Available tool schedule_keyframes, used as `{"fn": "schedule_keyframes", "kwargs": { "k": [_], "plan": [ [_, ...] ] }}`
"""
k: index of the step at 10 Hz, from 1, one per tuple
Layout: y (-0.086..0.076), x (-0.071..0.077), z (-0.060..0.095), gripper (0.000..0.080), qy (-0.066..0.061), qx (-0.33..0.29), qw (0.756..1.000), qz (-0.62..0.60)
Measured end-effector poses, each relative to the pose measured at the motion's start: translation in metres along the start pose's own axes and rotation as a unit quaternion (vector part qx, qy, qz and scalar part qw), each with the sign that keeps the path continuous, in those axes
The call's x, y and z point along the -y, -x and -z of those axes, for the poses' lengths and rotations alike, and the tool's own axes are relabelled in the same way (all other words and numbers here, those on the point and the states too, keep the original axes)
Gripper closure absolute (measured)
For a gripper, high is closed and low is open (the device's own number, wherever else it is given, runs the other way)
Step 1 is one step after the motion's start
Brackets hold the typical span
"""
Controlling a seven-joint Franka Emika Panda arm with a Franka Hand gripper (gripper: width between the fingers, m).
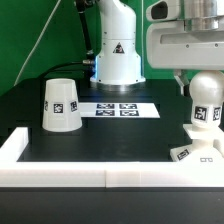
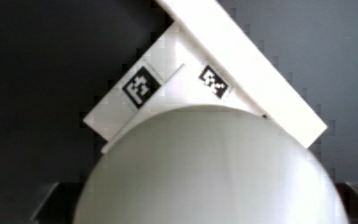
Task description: Assemble lamp
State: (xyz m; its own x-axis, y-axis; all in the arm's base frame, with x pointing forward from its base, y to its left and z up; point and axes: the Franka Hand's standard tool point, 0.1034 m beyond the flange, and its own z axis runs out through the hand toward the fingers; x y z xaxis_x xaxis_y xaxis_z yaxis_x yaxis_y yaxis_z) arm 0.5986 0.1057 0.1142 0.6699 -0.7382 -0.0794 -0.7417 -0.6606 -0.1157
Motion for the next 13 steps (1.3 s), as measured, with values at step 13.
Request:
{"fn": "schedule_keyframes", "kwargs": {
  "k": [13],
  "plan": [
    [0.0057, 0.0039, -0.0019, 0.0101, 0.006, 0.005, 0.993, 0.122]
  ]
}}
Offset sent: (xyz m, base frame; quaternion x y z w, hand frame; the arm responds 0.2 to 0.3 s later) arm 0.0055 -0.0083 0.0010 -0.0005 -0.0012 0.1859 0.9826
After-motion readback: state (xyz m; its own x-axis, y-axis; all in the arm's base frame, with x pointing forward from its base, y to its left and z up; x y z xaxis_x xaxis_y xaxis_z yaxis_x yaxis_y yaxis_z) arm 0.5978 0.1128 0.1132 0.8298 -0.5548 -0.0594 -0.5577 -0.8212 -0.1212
